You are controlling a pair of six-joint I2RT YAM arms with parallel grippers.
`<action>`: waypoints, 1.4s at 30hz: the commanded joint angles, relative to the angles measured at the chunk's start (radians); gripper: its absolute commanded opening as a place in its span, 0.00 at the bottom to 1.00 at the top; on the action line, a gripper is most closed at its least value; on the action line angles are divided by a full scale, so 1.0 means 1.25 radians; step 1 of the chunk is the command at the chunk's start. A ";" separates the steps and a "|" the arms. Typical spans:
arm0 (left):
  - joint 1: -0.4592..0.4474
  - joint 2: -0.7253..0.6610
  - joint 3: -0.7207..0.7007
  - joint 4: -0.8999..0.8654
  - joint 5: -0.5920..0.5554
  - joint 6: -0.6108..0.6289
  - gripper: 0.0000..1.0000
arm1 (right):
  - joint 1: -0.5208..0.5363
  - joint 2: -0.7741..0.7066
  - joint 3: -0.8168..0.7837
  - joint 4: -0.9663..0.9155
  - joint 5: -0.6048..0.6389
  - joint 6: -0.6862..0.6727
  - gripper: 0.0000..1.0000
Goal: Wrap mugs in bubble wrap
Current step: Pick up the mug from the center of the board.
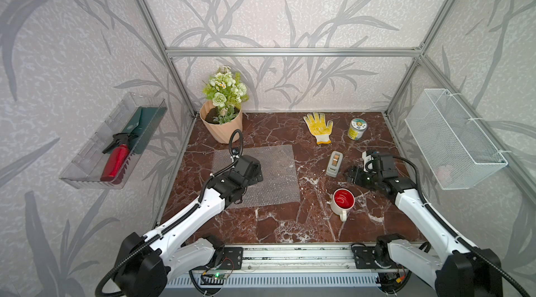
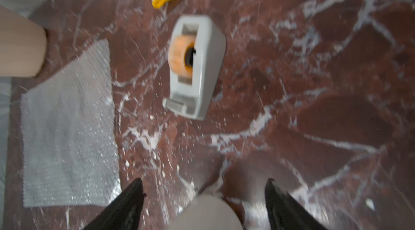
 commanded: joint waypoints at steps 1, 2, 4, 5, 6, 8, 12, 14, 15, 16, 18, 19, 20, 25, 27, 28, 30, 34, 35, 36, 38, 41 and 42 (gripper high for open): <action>-0.055 -0.013 -0.003 -0.018 0.025 -0.019 0.99 | 0.119 -0.073 0.067 -0.280 0.147 0.065 0.83; -0.065 -0.012 -0.002 -0.010 0.033 -0.018 0.99 | 0.158 -0.089 0.078 -0.316 0.182 0.093 0.83; -0.081 -0.011 -0.008 0.009 0.054 -0.016 0.99 | 0.257 -0.116 0.096 -0.389 0.243 0.170 0.83; -0.084 -0.013 -0.014 0.018 0.061 -0.017 0.99 | 0.300 -0.123 0.100 -0.416 0.267 0.201 0.82; -0.085 -0.015 -0.021 0.026 0.067 -0.021 0.99 | 0.351 -0.126 0.101 -0.437 0.289 0.231 0.81; -0.085 -0.026 -0.033 0.036 0.070 -0.028 0.99 | 0.420 -0.127 0.088 -0.461 0.307 0.279 0.77; -0.085 -0.048 -0.050 0.043 0.072 -0.033 0.99 | 0.483 -0.147 0.025 -0.417 0.295 0.311 0.67; -0.085 -0.054 -0.056 0.045 0.070 -0.035 0.99 | 0.488 -0.159 -0.002 -0.369 0.281 0.310 0.64; -0.085 -0.057 -0.060 0.046 0.069 -0.035 0.99 | 0.490 -0.162 -0.018 -0.339 0.273 0.308 0.63; -0.085 -0.059 -0.065 0.052 0.066 -0.034 0.99 | 0.490 -0.157 -0.030 -0.316 0.267 0.309 0.62; -0.086 -0.063 -0.071 0.057 0.061 -0.035 0.99 | 0.496 -0.142 -0.046 -0.284 0.269 0.315 0.58; -0.085 -0.066 -0.073 0.056 0.058 -0.036 0.99 | 0.498 -0.136 -0.052 -0.269 0.272 0.317 0.55; -0.085 -0.069 -0.075 0.052 0.053 -0.038 0.99 | 0.499 -0.128 -0.061 -0.251 0.272 0.318 0.53; -0.084 -0.079 -0.075 0.034 0.035 -0.041 0.99 | 0.500 -0.088 -0.090 -0.174 0.277 0.328 0.42; -0.084 -0.083 -0.075 0.029 0.036 -0.042 0.99 | 0.502 -0.072 -0.092 -0.159 0.283 0.328 0.37; -0.084 -0.083 -0.075 0.024 0.036 -0.044 0.99 | 0.502 -0.065 -0.092 -0.156 0.286 0.327 0.34; -0.083 -0.083 -0.072 0.009 0.027 -0.049 0.99 | 0.503 -0.050 -0.089 -0.155 0.293 0.326 0.29; -0.083 -0.083 -0.059 -0.032 0.015 -0.057 0.99 | 0.504 -0.035 -0.093 -0.173 0.311 0.340 0.21; -0.083 -0.085 -0.056 -0.041 0.013 -0.059 0.99 | 0.504 -0.035 -0.095 -0.181 0.316 0.345 0.17; -0.083 -0.089 -0.053 -0.054 0.009 -0.065 0.99 | 0.504 -0.037 -0.095 -0.189 0.320 0.347 0.14; -0.083 -0.095 -0.042 -0.093 -0.011 -0.084 0.99 | 0.511 -0.055 -0.085 -0.210 0.329 0.347 0.10; -0.083 -0.114 -0.006 -0.186 -0.069 -0.121 0.99 | 0.538 -0.081 -0.037 -0.267 0.359 0.337 0.00; -0.085 -0.130 0.014 -0.231 -0.088 -0.151 0.99 | 0.549 -0.079 -0.006 -0.297 0.369 0.332 0.00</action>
